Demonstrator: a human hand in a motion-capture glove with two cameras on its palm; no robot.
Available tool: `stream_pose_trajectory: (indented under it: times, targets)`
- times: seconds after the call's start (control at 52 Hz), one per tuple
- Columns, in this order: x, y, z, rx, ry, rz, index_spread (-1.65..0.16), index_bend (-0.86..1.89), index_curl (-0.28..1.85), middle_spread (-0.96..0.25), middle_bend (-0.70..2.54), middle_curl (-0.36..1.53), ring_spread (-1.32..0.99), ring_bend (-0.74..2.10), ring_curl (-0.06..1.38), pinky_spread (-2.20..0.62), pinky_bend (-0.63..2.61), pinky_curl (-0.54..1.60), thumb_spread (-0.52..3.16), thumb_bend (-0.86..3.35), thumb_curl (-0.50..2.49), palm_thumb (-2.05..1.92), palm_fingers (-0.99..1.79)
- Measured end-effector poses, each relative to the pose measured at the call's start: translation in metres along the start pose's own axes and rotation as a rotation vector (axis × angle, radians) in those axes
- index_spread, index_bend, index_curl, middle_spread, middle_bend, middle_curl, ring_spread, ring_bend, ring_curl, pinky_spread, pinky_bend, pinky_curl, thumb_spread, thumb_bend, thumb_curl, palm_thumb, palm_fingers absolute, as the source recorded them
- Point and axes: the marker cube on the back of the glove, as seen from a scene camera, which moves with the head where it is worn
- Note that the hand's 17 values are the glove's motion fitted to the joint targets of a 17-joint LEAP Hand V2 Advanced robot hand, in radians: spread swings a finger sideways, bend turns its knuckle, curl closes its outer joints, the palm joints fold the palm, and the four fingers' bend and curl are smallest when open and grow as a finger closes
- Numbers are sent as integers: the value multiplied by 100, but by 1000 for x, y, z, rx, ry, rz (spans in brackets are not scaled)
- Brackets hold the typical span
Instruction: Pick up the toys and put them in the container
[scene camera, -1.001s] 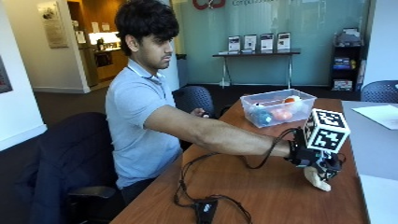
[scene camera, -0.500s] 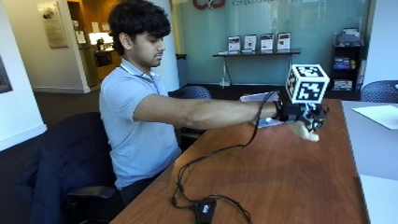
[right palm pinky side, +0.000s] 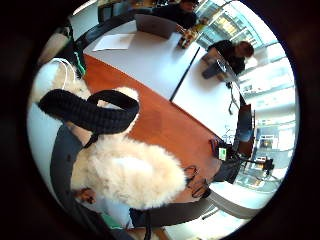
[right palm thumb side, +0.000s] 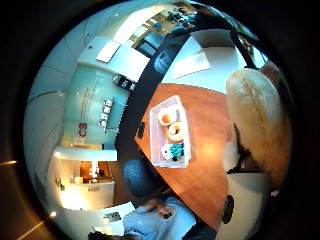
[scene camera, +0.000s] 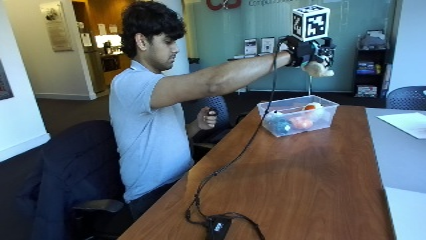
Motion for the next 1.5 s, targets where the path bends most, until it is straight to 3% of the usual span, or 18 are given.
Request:
stream_pose_trajectory:
  times: [0.366,0.693,0.789,0.847,0.885,1.039,1.193,1.501]
  targets:
    - [-175,-21,24,-71,34,-300,-9,31,58,0,62,55,-21,91,61,-19,112,40,159,86,38,54,65]
    - [-214,-25,54,-147,7,-346,-9,30,60,-1,63,57,-20,92,63,-19,113,40,158,90,37,49,66]
    - [-208,-21,59,-291,-4,-327,-11,28,61,-1,64,58,-19,83,62,-19,115,41,158,84,32,36,54]
    - [-204,-18,59,-326,3,-316,-18,24,63,-1,42,53,-15,54,59,-14,134,48,154,66,22,6,-9]
    - [-201,-17,57,-321,17,-308,-20,23,63,-1,36,51,-13,42,57,-10,138,48,147,54,18,-9,-21]
    - [-181,-11,47,-304,35,-301,-26,10,48,-2,19,42,-7,21,41,-1,134,42,130,23,13,-15,-15]
    - [-127,18,56,-324,45,-306,-28,13,41,-3,18,40,-5,21,39,3,126,39,122,4,13,-10,-9]
    - [26,100,127,-444,69,-227,-30,16,37,-3,17,38,-3,21,40,6,111,33,123,-5,17,-7,-5]
